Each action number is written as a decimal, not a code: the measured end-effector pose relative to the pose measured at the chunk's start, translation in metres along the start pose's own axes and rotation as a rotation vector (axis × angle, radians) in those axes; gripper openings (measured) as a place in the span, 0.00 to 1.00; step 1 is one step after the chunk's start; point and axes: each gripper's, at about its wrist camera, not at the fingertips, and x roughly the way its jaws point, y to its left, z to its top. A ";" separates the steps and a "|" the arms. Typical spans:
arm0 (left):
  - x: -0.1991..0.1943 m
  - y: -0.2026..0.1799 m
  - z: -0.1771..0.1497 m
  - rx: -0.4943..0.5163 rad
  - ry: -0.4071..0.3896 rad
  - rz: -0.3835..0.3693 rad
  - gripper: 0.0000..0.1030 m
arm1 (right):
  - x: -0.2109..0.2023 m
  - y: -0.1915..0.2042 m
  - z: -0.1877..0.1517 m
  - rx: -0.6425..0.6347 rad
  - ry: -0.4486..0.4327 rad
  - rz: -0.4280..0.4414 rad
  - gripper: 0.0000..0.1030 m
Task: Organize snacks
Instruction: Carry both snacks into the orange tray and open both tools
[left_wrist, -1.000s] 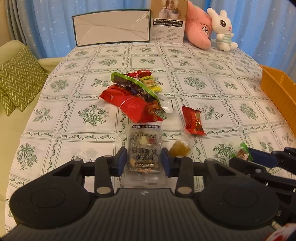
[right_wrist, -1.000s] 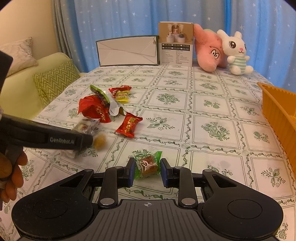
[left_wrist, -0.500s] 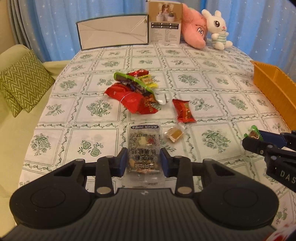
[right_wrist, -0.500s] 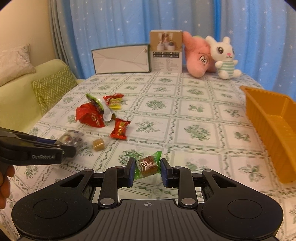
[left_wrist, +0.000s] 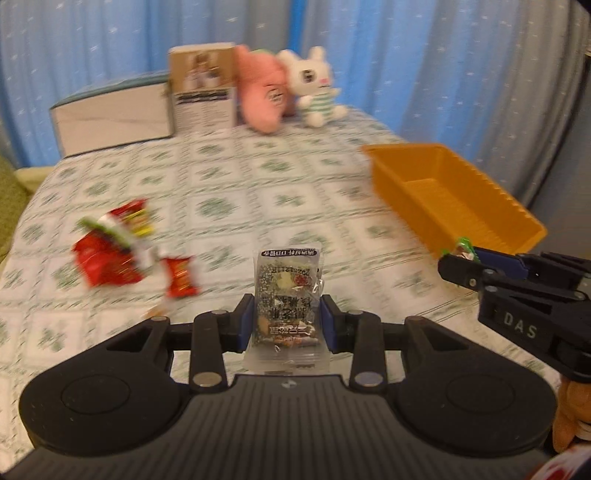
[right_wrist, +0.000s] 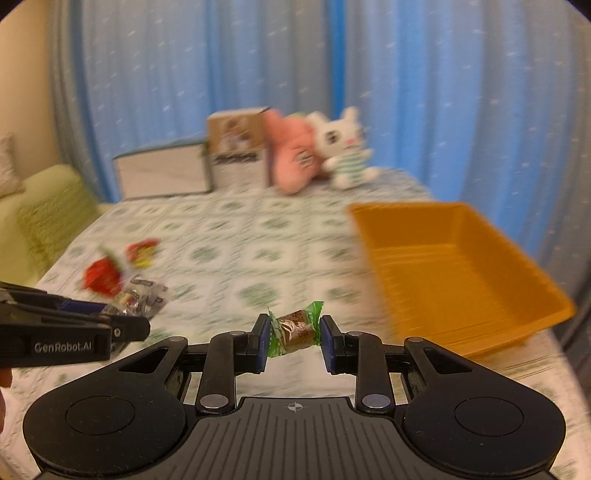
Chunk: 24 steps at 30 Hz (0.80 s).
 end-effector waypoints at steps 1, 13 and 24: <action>0.002 -0.013 0.006 0.015 -0.008 -0.020 0.33 | -0.003 -0.012 0.004 0.011 -0.009 -0.018 0.28; 0.047 -0.121 0.066 0.123 -0.030 -0.186 0.33 | -0.004 -0.139 0.039 0.156 -0.046 -0.133 0.28; 0.086 -0.154 0.084 0.141 -0.009 -0.219 0.33 | 0.010 -0.188 0.033 0.264 0.006 -0.168 0.28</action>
